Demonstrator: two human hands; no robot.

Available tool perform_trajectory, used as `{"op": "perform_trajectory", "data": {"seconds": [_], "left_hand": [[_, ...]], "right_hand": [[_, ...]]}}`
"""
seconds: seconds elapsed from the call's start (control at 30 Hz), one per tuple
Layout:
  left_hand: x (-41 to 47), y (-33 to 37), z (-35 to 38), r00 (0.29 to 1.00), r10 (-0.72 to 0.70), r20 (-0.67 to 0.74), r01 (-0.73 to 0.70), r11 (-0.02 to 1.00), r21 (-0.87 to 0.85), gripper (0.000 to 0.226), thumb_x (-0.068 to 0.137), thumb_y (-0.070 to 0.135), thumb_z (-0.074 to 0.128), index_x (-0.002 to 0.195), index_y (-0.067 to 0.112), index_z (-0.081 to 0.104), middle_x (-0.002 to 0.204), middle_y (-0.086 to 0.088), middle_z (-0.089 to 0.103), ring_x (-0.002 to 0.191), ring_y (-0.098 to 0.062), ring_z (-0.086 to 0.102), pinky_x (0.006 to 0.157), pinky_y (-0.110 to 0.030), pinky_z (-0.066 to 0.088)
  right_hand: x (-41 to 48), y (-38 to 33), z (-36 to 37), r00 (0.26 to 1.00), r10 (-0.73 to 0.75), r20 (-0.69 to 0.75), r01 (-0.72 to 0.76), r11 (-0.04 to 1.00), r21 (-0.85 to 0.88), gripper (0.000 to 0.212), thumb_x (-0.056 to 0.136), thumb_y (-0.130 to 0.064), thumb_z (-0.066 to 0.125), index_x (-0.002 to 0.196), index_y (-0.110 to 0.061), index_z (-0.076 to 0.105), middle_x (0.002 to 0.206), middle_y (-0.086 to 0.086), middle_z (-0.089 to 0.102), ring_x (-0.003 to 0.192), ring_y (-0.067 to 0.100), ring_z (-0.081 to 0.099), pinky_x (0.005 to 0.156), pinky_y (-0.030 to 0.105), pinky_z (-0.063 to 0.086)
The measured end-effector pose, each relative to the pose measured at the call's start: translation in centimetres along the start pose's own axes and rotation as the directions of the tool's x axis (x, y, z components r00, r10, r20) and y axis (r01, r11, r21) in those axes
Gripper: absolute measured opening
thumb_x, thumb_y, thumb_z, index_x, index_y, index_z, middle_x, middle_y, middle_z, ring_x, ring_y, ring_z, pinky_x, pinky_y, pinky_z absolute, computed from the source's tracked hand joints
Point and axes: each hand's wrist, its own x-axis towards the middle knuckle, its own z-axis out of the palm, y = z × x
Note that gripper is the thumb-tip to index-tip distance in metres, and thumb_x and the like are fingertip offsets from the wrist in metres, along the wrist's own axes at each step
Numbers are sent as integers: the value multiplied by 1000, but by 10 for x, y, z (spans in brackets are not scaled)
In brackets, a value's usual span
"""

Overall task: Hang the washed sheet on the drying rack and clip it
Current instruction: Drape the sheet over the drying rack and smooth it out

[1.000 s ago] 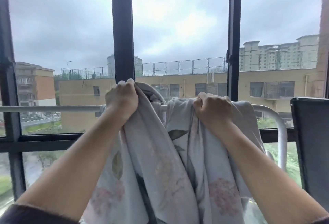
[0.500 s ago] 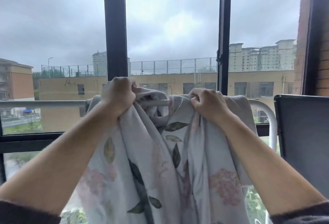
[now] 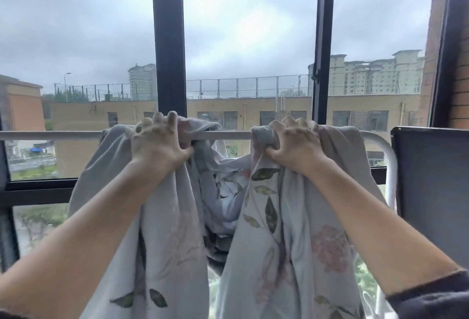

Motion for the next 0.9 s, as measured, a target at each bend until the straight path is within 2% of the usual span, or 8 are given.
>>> {"op": "perform_trajectory", "data": {"seconds": [0.1, 0.2, 0.3, 0.43, 0.57, 0.73, 0.8, 0.9], "left_hand": [[-4, 0, 9, 1000, 1, 10, -1, 999, 47, 60, 79, 28, 62, 127, 19, 28, 121, -14, 41, 117, -39, 42, 101, -65, 32], [-5, -2, 7, 999, -25, -23, 26, 999, 25, 51, 78, 13, 57, 123, 16, 31, 118, -16, 43, 114, -42, 44, 99, -64, 35], [-3, -15, 4, 996, -64, -62, 63, 998, -19, 46, 77, 10, 57, 117, 13, 35, 112, -18, 47, 107, -43, 48, 93, -61, 40], [-3, -39, 6, 984, -124, -126, 117, 991, -61, 42, 76, 7, 56, 113, 10, 37, 112, -22, 48, 106, -43, 48, 93, -61, 39], [-6, -54, 12, 974, -193, -118, 187, 981, -55, 46, 74, 6, 57, 114, 12, 36, 122, -23, 42, 118, -41, 40, 102, -62, 30], [-4, -56, 9, 972, -225, -63, 228, 973, 41, 53, 77, 22, 65, 120, 13, 35, 124, -22, 40, 121, -41, 38, 101, -63, 30], [-3, -50, 6, 978, -198, -64, 203, 974, 99, 58, 78, 31, 66, 124, 12, 36, 125, -21, 40, 120, -41, 39, 100, -62, 31], [-1, -40, 4, 988, -113, -107, 128, 981, 145, 52, 79, 23, 62, 125, 13, 39, 118, -18, 44, 112, -40, 44, 94, -59, 39]], "right_hand": [[0, 5, 4, 987, -68, -149, 71, 997, 15, 27, 86, -18, 49, 109, -13, 60, 107, 11, 63, 98, 33, 56, 87, 41, 43], [1, 22, -1, 969, -74, -234, 115, 979, 166, 29, 84, -2, 44, 98, -9, 67, 93, 11, 71, 87, 31, 65, 76, 37, 51], [-2, 43, -12, 948, 128, -291, -7, 924, 383, 29, 84, 2, 45, 88, -7, 72, 79, 11, 71, 73, 25, 62, 65, 27, 43], [-8, 61, -19, 838, 432, -334, -145, 765, 627, 27, 84, 3, 44, 81, -2, 70, 72, 8, 63, 70, 19, 54, 59, 23, 32], [-7, 56, -21, 826, 502, -254, -159, 642, 750, 28, 82, 5, 42, 76, -7, 66, 69, 7, 59, 68, 18, 51, 52, 17, 36], [-9, 35, -27, 928, 314, -200, -158, 818, 553, 18, 80, -9, 48, 74, -19, 61, 72, 2, 61, 79, 25, 59, 65, 24, 36], [-6, 27, -36, 979, 196, -65, -158, 914, 375, 12, 84, -29, 49, 93, -25, 57, 91, 0, 61, 91, 26, 58, 75, 32, 43], [2, 6, -52, 990, 80, 120, -89, 993, 77, 52, 88, -57, 44, 131, -26, 42, 127, 4, 52, 115, 26, 50, 94, 43, 40]]}}
